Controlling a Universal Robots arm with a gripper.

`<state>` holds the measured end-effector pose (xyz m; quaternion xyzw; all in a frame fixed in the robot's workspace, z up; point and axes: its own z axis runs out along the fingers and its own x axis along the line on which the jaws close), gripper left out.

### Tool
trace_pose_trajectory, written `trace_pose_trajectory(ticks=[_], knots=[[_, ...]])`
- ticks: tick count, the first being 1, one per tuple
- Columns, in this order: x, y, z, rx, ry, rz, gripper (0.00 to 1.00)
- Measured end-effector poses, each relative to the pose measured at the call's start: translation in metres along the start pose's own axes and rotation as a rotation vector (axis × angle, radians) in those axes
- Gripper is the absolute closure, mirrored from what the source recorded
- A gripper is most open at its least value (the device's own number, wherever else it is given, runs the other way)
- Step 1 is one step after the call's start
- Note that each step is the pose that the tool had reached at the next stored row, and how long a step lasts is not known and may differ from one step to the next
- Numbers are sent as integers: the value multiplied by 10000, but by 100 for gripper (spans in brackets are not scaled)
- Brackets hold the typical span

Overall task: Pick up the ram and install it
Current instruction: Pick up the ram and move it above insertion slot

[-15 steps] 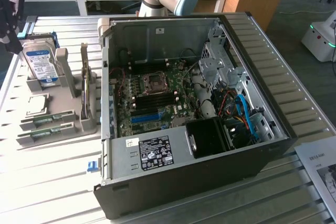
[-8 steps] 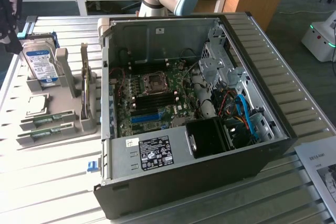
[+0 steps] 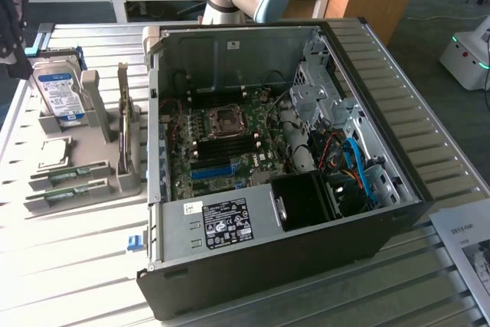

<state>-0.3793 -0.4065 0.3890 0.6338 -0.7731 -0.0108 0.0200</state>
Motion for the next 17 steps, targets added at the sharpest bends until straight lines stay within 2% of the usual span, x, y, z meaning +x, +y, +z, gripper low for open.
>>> trace_pose_trajectory(ticks=[4,12,17], knots=[[0,0,1,9,23,-552,90],[0,0,1,10,25,-600,90],[0,0,1,20,48,-1150,90]])
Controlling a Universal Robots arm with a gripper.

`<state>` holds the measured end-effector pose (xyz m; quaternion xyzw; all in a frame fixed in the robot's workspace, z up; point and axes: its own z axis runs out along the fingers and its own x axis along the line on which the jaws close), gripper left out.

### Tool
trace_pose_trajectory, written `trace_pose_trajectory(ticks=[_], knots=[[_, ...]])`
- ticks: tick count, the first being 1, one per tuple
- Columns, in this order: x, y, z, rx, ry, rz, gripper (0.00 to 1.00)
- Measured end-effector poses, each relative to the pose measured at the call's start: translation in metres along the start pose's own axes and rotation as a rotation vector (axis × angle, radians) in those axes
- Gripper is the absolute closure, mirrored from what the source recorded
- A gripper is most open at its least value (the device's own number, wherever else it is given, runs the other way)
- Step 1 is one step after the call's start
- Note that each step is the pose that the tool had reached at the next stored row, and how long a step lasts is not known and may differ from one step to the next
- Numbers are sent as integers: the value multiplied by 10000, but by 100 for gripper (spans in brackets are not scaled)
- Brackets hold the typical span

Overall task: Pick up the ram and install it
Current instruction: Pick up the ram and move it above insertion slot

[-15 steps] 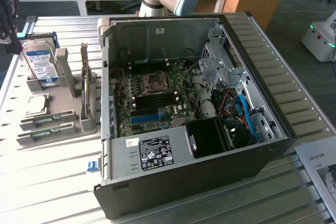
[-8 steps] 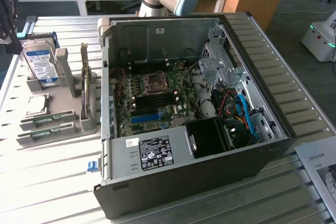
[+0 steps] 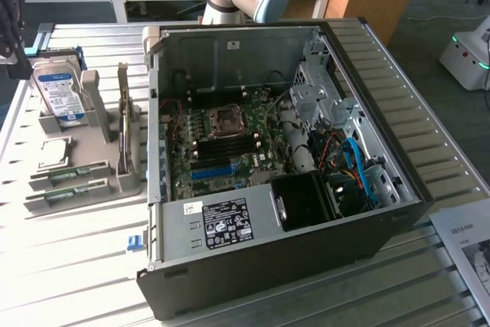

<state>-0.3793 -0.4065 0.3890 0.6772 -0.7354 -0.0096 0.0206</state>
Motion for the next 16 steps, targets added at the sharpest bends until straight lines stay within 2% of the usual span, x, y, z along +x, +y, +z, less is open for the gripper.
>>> trace_pose_trajectory(ticks=[10,16], knots=[[0,0,1,25,60,-1424,90],[0,0,2,33,79,-1908,90]])
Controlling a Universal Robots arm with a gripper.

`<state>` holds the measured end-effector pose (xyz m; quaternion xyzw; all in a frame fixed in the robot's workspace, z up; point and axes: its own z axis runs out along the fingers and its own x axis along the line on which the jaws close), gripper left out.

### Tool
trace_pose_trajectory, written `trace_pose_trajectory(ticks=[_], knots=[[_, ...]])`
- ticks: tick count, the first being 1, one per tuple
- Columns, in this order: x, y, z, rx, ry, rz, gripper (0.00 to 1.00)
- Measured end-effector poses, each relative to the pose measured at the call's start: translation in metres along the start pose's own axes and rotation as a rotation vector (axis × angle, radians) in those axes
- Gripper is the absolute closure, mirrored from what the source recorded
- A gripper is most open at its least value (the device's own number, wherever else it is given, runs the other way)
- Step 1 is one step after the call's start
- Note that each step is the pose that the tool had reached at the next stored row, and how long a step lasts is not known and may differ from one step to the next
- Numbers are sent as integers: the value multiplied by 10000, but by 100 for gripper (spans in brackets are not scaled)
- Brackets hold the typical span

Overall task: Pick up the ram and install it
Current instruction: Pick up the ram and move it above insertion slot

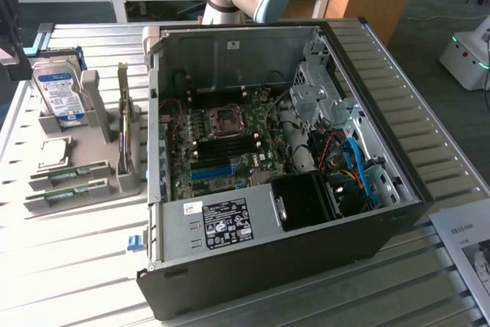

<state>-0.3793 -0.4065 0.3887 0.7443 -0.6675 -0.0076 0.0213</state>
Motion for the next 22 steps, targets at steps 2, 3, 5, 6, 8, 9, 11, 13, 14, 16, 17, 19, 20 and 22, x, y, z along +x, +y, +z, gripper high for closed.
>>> trace_pose_trajectory(ticks=[2,3,5,6,8,9,11,13,14,16,17,19,20,22], knots=[[0,0,0,0,1,-1,90],[0,0,0,-1,1,-1,90],[0,0,0,0,1,-1,90],[0,0,0,0,1,-1,90],[0,0,0,-1,1,-1,90],[0,0,0,0,1,-1,90],[0,0,0,0,1,-1,90],[0,0,0,0,1,1,90],[2,1,0,0,1,1,89],[3,0,0,0,0,0,84],[4,0,0,0,1,-1,84],[4,0,0,-1,1,0,76],[4,0,0,0,1,-1,76],[4,0,0,0,1,-1,76]])
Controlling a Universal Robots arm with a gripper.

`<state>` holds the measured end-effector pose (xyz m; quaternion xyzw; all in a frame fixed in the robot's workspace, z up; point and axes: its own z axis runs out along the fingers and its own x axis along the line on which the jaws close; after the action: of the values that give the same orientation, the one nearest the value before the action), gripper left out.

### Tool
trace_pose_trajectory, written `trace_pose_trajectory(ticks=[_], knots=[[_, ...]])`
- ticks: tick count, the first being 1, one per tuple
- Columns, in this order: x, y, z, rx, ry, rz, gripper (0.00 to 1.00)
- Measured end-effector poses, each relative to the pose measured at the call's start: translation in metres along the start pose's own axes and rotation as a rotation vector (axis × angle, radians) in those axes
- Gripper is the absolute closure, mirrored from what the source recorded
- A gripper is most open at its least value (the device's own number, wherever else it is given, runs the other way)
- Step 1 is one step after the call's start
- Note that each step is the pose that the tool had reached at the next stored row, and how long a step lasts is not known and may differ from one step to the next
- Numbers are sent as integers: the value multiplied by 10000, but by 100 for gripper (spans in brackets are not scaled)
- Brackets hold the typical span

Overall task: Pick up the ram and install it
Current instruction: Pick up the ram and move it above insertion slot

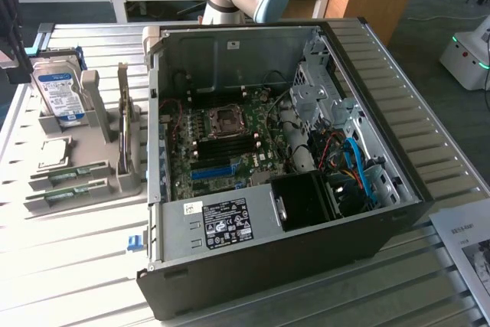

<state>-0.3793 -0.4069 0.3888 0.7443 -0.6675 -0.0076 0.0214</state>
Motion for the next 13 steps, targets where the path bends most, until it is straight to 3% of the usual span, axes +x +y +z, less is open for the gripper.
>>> trace_pose_trajectory(ticks=[5,13], knots=[[0,0,0,0,0,0,76],[0,0,25,5,-53,-2,76]])
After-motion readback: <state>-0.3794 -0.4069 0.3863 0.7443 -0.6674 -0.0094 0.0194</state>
